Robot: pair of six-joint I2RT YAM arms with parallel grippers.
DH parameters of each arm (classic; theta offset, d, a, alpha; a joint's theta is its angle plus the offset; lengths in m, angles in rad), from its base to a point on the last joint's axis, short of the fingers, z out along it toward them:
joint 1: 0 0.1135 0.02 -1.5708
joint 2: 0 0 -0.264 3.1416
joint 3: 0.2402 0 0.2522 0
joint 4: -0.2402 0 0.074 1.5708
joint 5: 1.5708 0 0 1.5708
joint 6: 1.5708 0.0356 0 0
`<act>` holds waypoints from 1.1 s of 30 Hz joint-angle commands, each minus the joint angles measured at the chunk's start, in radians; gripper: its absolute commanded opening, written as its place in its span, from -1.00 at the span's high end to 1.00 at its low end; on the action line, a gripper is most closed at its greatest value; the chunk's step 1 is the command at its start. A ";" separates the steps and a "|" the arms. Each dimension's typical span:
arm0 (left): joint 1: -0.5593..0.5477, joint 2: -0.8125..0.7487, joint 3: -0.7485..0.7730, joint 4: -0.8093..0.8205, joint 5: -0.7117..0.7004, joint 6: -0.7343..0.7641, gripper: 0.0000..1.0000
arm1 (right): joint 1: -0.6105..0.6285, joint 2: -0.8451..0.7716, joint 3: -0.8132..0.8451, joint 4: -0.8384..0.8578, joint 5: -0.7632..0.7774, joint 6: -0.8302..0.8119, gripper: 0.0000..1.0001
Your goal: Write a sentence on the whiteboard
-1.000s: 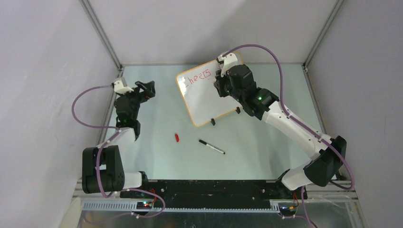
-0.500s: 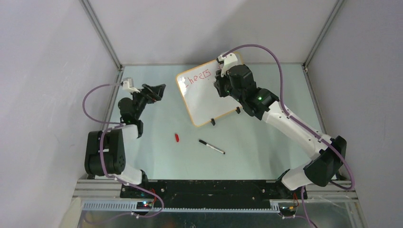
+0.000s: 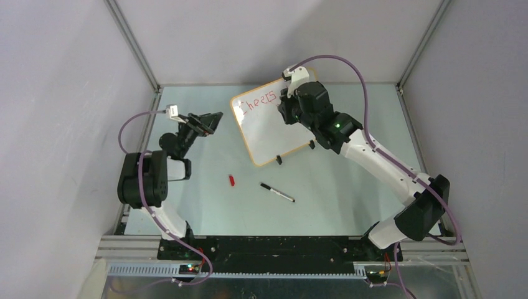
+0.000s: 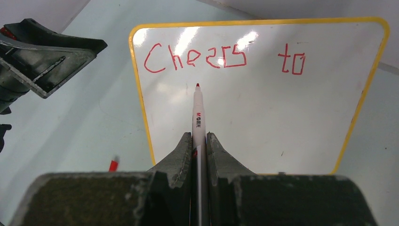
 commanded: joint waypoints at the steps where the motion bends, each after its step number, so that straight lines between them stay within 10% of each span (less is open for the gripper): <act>1: -0.022 0.038 0.048 0.110 0.068 -0.018 -0.96 | -0.020 0.018 0.045 0.042 -0.012 0.029 1.00; 15: -0.070 0.102 0.128 0.098 0.146 -0.025 -0.56 | -0.057 0.011 0.004 0.068 -0.089 0.053 1.00; 21: -0.073 0.170 0.222 0.104 0.202 -0.086 -0.01 | -0.032 0.039 0.025 0.046 -0.057 0.039 1.00; 33: -0.106 0.201 0.270 0.095 0.226 -0.103 0.06 | 0.034 0.110 0.075 0.023 0.008 0.013 1.00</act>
